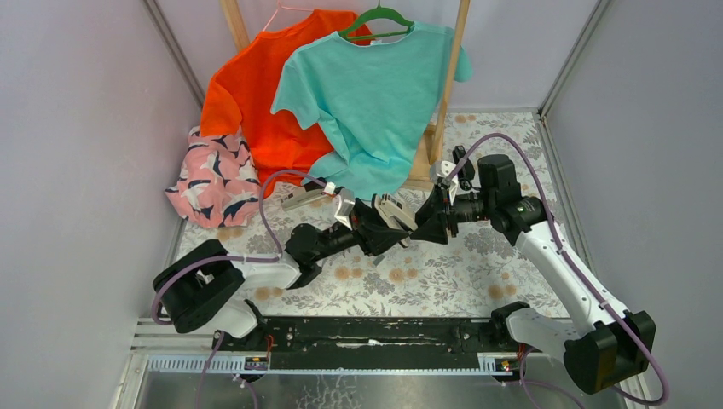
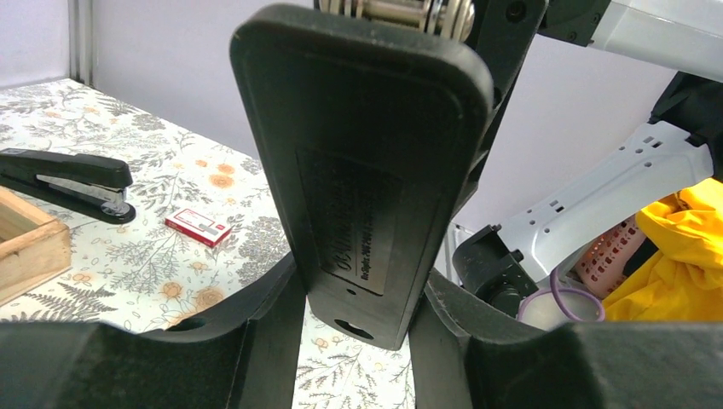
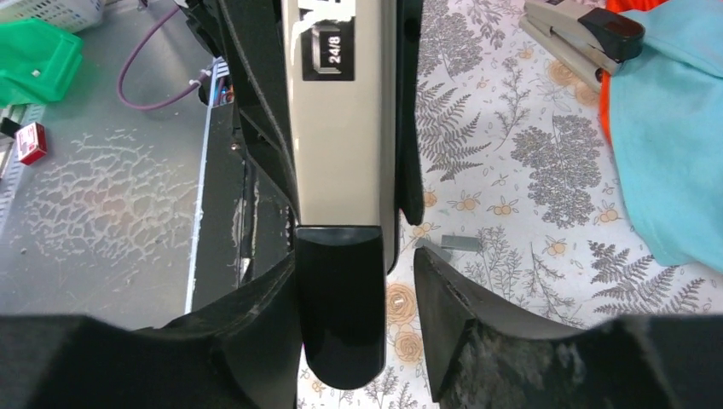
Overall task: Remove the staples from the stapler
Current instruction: Place the staple at the center of the board.
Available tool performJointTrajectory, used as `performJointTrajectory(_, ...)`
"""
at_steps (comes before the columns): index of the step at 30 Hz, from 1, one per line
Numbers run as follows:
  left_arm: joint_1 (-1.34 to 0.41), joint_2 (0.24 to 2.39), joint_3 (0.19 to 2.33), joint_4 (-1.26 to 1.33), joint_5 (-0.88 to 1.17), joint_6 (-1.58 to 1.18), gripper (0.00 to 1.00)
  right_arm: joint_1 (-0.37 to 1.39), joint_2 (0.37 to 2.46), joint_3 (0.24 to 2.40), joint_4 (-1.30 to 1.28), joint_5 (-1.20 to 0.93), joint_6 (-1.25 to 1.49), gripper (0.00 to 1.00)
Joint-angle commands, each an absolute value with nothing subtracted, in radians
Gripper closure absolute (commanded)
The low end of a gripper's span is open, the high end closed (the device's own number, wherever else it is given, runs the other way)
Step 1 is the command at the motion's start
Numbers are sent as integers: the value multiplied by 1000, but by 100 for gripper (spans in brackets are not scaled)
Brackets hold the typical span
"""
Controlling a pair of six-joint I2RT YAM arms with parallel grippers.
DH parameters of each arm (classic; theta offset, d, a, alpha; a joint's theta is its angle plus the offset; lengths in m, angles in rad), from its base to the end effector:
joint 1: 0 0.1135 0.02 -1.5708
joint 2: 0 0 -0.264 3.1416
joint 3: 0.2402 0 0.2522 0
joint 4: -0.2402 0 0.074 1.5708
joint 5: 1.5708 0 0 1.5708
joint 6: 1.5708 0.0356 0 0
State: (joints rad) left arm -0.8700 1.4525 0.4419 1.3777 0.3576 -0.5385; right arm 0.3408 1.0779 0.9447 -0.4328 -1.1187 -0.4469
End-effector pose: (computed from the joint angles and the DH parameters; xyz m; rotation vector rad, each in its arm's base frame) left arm 0.1646 -0.2144 0.2385 0.5591 1.2419 -1.4230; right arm 0.1980 0.1042 0.3250 -1.2986 1.4654 1.1036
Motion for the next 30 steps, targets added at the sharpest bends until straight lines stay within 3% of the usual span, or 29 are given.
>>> performJointTrajectory(1,-881,1442,460,1547,313,-545,100,368,1082,942,-414,-1098,-421,54)
performJointTrajectory(4,-880,1431,446,1549,284,-545,100,368,1079,949,-423,-1109,-438,79)
performJointTrajectory(5,-880,1426,439,1553,263,-549,100,369,1074,951,-425,-1110,-449,93)
performJointTrajectory(6,-881,1418,427,1562,241,-556,93,369,1066,948,-422,-1111,-454,99)
performJointTrajectory(9,-881,1403,396,1593,194,-585,46,369,1031,913,-347,-1114,-403,100)
performJointTrajectory(10,-881,1399,391,1595,194,-592,37,369,1020,897,-308,-1124,-366,100)
performJointTrajectory(12,-881,1395,381,1599,202,-604,25,369,999,877,-232,-1136,-291,100)
performJointTrajectory(18,-880,1376,330,1602,203,-608,1,333,990,850,-132,-1161,-160,100)
performJointTrajectory(30,-852,1168,57,1493,7,-581,0,-39,907,867,-254,-1183,-247,100)
